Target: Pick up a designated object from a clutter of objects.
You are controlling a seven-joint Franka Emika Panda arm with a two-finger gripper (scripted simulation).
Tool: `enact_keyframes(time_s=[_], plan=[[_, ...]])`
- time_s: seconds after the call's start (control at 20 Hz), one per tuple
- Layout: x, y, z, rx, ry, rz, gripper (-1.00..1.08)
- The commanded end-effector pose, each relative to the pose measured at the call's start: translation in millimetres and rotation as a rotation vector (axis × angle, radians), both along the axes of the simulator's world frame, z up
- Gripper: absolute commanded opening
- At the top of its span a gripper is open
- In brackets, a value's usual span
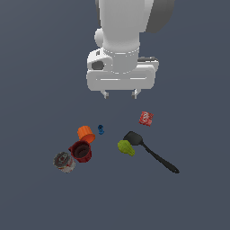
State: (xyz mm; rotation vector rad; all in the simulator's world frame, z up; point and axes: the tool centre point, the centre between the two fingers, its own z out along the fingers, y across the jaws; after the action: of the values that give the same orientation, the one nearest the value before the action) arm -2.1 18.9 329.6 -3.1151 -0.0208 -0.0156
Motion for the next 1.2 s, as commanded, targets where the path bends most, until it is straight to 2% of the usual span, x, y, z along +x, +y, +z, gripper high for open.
enact_keyframes(time_s=[0.0, 0.4, 0.65, 1.15], plan=[[0, 0, 0, 0.0, 0.0, 0.0, 1.0], [-1, 15, 10, 0.025, -0.002, -0.006, 1.0], [0, 15, 9, 0.024, -0.002, -0.004, 1.0], [20, 17, -31, 0.005, -0.003, 0.095, 1.0]])
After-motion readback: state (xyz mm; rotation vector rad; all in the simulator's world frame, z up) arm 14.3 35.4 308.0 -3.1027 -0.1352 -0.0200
